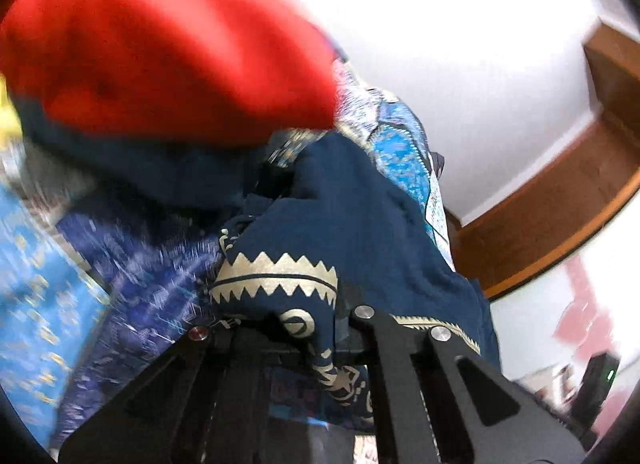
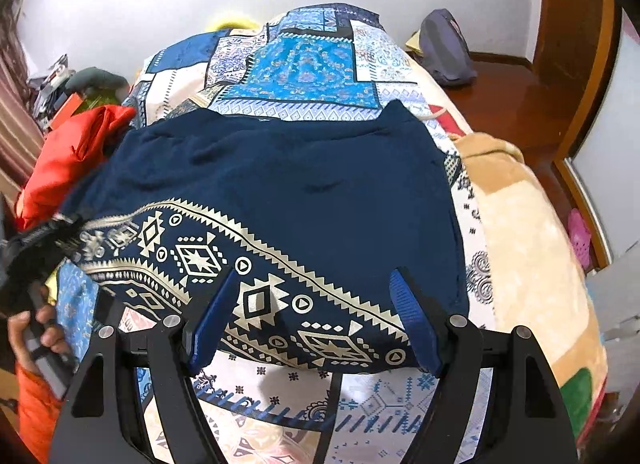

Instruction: Fold large clothes

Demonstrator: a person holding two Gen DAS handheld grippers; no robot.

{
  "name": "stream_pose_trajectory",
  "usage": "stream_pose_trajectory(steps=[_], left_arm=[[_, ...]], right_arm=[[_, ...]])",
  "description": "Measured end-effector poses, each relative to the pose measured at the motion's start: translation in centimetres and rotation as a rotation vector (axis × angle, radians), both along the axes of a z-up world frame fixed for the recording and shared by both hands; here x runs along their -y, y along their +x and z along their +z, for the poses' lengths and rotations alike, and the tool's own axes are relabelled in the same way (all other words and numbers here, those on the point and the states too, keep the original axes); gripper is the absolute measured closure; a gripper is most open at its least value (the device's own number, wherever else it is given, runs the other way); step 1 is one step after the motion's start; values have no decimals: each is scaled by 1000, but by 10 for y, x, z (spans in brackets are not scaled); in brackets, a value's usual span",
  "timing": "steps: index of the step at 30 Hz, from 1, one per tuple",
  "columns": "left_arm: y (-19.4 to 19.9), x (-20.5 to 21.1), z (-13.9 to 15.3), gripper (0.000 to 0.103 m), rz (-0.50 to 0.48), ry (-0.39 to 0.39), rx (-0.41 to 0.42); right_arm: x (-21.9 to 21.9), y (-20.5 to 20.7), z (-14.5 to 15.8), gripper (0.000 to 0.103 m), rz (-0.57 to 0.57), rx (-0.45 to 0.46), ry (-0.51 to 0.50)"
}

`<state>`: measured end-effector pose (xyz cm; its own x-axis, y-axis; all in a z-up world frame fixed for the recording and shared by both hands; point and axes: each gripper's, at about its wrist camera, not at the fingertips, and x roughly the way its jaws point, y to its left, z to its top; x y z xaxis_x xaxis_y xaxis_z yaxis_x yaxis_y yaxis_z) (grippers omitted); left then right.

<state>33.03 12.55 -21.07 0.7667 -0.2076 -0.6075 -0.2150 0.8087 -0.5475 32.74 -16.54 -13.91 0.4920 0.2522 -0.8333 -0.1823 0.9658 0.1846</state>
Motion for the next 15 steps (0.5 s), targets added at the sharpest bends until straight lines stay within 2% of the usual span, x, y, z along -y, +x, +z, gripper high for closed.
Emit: stream_pose_trajectory(steps=[3, 6, 9, 11, 14, 15], left_arm=[[-8, 18, 40, 99, -41, 84, 76], [-17, 30, 77, 99, -79, 112, 149], [-28, 37, 112, 99, -110, 97, 222], [-44, 40, 130, 99, -112, 119, 262], [-67, 41, 149, 99, -107, 165, 300], [-73, 39, 147, 99, -109, 178, 304]], right_arm=[[-10, 4, 8, 29, 53, 18, -35], [-29, 12, 16, 29, 115, 28, -79], [-53, 14, 22, 29, 207, 24, -34], [-74, 12, 20, 29, 270, 0, -4], [-106, 5, 7, 29, 388, -46, 37], [-116, 3, 0, 29, 415, -64, 62]])
